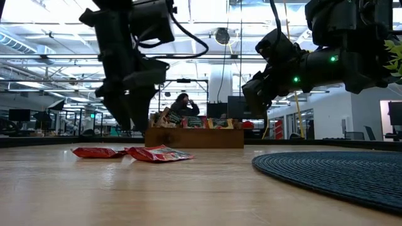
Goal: Pick & Place Tea
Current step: Put the red tea bag into the middle section wooden organizer
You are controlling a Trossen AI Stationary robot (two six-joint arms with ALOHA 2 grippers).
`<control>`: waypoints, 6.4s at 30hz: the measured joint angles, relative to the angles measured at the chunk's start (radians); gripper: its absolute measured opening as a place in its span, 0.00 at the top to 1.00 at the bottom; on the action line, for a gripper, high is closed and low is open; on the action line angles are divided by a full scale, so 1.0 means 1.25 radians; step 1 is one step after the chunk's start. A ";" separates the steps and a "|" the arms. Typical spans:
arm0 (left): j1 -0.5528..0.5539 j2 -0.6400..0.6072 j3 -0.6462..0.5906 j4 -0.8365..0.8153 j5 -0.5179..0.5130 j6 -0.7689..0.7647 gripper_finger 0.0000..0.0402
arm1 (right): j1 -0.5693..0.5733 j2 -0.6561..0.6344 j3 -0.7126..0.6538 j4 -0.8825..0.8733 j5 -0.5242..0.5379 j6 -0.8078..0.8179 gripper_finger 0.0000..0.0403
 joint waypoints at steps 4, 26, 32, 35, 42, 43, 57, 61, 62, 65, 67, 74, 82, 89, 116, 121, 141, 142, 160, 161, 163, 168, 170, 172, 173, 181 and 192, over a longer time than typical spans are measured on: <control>-0.002 0.010 -0.024 0.048 0.013 -0.018 0.21 | 0.000 0.000 0.000 0.000 0.000 0.000 0.85; -0.011 0.128 -0.018 0.065 0.066 -0.036 0.52 | 0.000 0.000 0.000 -0.001 0.000 0.002 0.85; -0.011 0.130 -0.007 0.053 0.077 0.008 0.84 | 0.000 0.000 0.000 -0.001 0.000 0.002 0.85; -0.013 0.133 0.038 0.002 0.101 0.085 0.95 | 0.000 0.000 0.000 -0.001 0.000 0.003 0.85; -0.073 0.136 0.198 -0.167 -0.075 0.343 0.92 | 0.000 0.000 0.000 -0.001 0.000 0.003 0.85; -0.083 0.136 0.214 -0.171 -0.120 0.389 0.93 | 0.000 0.000 0.000 -0.001 0.000 0.003 0.85; 0.000 0.134 0.264 0.123 -0.383 0.875 0.91 | 0.000 0.000 0.000 0.001 0.003 -0.001 0.85; 0.064 0.134 0.264 0.178 -0.338 0.889 0.97 | 0.000 0.000 0.000 -0.001 0.003 -0.004 0.85; 0.080 0.134 0.264 0.186 -0.321 0.887 0.97 | 0.000 0.000 0.000 -0.001 0.003 -0.005 0.85; 0.125 0.134 0.262 0.208 -0.250 0.896 0.95 | 0.000 0.000 0.000 -0.001 0.003 -0.005 0.85; 0.150 0.141 0.257 0.236 -0.223 0.914 0.92 | 0.000 0.000 0.000 -0.001 0.003 -0.005 0.85; 0.200 0.211 0.249 0.267 -0.150 0.955 0.97 | 0.000 0.000 0.000 -0.003 0.005 -0.008 0.85; 0.202 0.286 0.251 0.253 -0.244 0.960 0.88 | 0.000 0.000 0.000 -0.004 0.006 -0.013 0.85; 0.177 0.283 0.252 0.248 -0.277 0.951 0.86 | 0.000 0.000 0.000 -0.003 0.005 -0.013 0.85; 0.124 0.280 0.266 0.180 -0.380 0.860 0.63 | -0.001 0.000 0.000 -0.004 0.004 -0.007 0.85; 0.116 0.278 0.267 0.181 -0.386 0.860 0.50 | 0.000 0.000 0.000 -0.004 0.004 -0.007 0.85; 0.076 0.278 0.385 -0.007 -0.434 0.782 0.36 | 0.000 0.000 0.000 -0.004 0.003 -0.006 0.85; 0.076 0.278 0.390 -0.018 -0.442 0.776 0.36 | 0.000 0.000 0.000 -0.003 0.003 -0.006 0.85; 0.293 0.255 0.515 -0.127 0.294 0.859 0.95 | 0.000 0.000 0.000 -0.004 0.011 -0.017 0.85; 0.302 0.255 0.509 -0.127 0.294 0.852 0.97 | 0.000 0.000 0.000 -0.004 0.017 -0.017 0.85; 0.312 0.255 0.498 -0.127 0.294 0.847 0.97 | 0.000 0.000 0.000 -0.004 0.026 -0.024 0.85; 0.309 0.255 0.458 -0.106 0.299 0.847 0.99 | 0.000 0.000 0.000 -0.004 0.026 -0.032 0.85; 0.305 0.255 0.437 -0.092 0.299 0.847 0.98 | 0.000 0.000 0.000 -0.004 0.026 -0.031 0.85; 0.301 0.255 0.420 -0.071 0.299 0.842 0.99 | 0.000 0.000 0.000 -0.004 0.026 -0.031 0.85; 0.298 0.255 0.412 -0.056 0.298 0.839 0.99 | 0.000 0.000 0.000 -0.004 0.025 -0.031 0.85; 0.285 0.259 0.374 -0.006 0.229 0.825 0.99 | 0.000 0.000 0.000 -0.004 0.025 -0.031 0.85; 0.286 0.258 0.305 0.054 0.211 0.788 0.99 | 0.000 0.000 0.000 -0.004 0.022 -0.019 0.85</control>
